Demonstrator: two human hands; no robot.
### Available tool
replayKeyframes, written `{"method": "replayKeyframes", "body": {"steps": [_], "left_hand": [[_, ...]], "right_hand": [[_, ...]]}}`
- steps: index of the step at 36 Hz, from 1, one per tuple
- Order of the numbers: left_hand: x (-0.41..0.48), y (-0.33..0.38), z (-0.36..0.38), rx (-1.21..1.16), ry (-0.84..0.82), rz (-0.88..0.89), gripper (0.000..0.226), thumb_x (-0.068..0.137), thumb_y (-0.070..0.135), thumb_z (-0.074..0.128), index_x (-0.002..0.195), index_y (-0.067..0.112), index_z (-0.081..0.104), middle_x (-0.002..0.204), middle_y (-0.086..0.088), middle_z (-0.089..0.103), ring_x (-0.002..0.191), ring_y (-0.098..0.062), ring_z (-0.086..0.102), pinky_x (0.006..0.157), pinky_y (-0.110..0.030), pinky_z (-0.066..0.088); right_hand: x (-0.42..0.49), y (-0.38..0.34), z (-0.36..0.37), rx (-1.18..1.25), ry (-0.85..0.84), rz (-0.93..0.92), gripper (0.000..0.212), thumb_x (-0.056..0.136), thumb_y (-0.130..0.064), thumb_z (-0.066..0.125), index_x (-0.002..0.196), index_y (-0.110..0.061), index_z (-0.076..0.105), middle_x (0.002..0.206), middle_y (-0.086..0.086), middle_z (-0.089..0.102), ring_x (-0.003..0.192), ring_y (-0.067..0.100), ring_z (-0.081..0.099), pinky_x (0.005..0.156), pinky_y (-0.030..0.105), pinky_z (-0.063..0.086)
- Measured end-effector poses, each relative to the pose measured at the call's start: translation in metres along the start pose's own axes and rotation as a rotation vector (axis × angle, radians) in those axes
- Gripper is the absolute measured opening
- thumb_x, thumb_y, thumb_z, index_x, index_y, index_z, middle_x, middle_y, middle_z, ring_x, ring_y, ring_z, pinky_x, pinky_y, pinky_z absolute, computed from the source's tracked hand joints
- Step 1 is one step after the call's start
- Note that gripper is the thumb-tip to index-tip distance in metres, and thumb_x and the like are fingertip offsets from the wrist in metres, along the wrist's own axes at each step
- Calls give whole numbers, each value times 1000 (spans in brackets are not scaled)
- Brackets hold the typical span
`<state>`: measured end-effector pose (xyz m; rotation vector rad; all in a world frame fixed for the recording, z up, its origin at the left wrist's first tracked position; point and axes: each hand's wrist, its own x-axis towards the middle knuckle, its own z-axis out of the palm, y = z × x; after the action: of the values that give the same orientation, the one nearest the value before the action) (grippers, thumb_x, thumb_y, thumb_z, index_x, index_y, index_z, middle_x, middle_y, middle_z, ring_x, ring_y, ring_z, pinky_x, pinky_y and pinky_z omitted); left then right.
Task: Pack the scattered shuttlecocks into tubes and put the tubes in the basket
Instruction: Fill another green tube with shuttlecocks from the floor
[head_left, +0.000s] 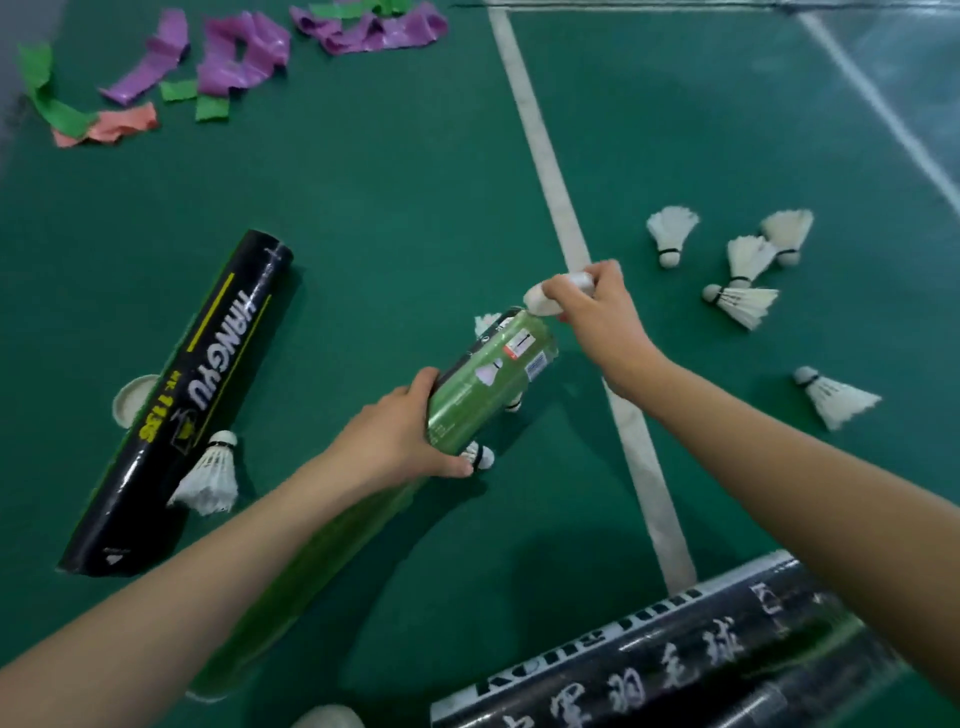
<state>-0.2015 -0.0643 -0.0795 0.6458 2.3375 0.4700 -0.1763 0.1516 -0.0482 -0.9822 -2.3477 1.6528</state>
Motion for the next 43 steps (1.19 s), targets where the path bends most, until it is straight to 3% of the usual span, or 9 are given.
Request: {"method": "replayKeyframes", "body": {"steps": [2,5,14,21,24,30,34,38,43], "left_hand": [[1,18,1,33,4,40,100,60,61,79,138,33,23,118,6,55,95,-17,59,81,-37,53],[-1,41,-1,77,27,91,101,60,62,79,139,34,22,117,7,53,95,-17,58,82,-35,53],[8,116,0,145,52,311,104,64,59,77,144,29,18,126,4,51,101,-18,55,87,-35,50],[21,176,-1,105,57,427,91,64,57,79,135,29,28,110,7,54,91,-17,57,80,-33,50],[24,194,0,116,42,459,92,65,57,79,135,28,27,107,7,53,91,-18,57,81,-34,51],[27,219,9,49,-40,515,91,64,50,82,135,26,29,109,4,56,94,-17,59,85,-37,52],[28,236,22,27,-102,508,93,64,49,83,135,24,28,108,2,59,93,-17,61,85,-35,53],[29,250,33,34,-161,489,91,65,47,83,134,24,29,106,1,60,89,-15,63,82,-35,55],[29,248,53,46,-153,489,88,63,49,83,132,27,31,105,1,61,88,-17,63,80,-38,55]], "right_hand": [[-4,13,-22,196,65,57,33,84,-31,62,105,-13,44,98,-2,51,93,18,59,95,43,49],[-12,28,-50,411,137,87,23,88,-22,60,100,-11,45,101,1,48,92,14,56,93,35,52],[-28,40,-109,426,151,-23,7,94,-23,53,91,-16,54,88,1,54,81,14,50,80,33,44],[-32,35,-153,455,249,-44,30,98,-39,44,87,-22,66,91,-1,65,91,14,58,98,35,43],[-37,35,-169,419,319,-37,41,98,-50,37,101,-23,69,107,-2,69,108,15,59,105,38,39],[-52,41,-195,312,458,-130,47,101,-46,34,107,-15,69,90,-8,67,81,-2,58,71,8,40],[-57,52,-206,274,524,-156,45,99,-49,36,99,-19,70,81,-11,63,79,3,57,79,19,45],[-63,66,-215,255,571,-162,58,98,-51,38,97,3,60,82,19,56,73,11,50,71,25,43],[-72,79,-217,215,556,-73,67,95,-57,39,88,9,51,75,9,50,67,14,46,66,30,39]]}}
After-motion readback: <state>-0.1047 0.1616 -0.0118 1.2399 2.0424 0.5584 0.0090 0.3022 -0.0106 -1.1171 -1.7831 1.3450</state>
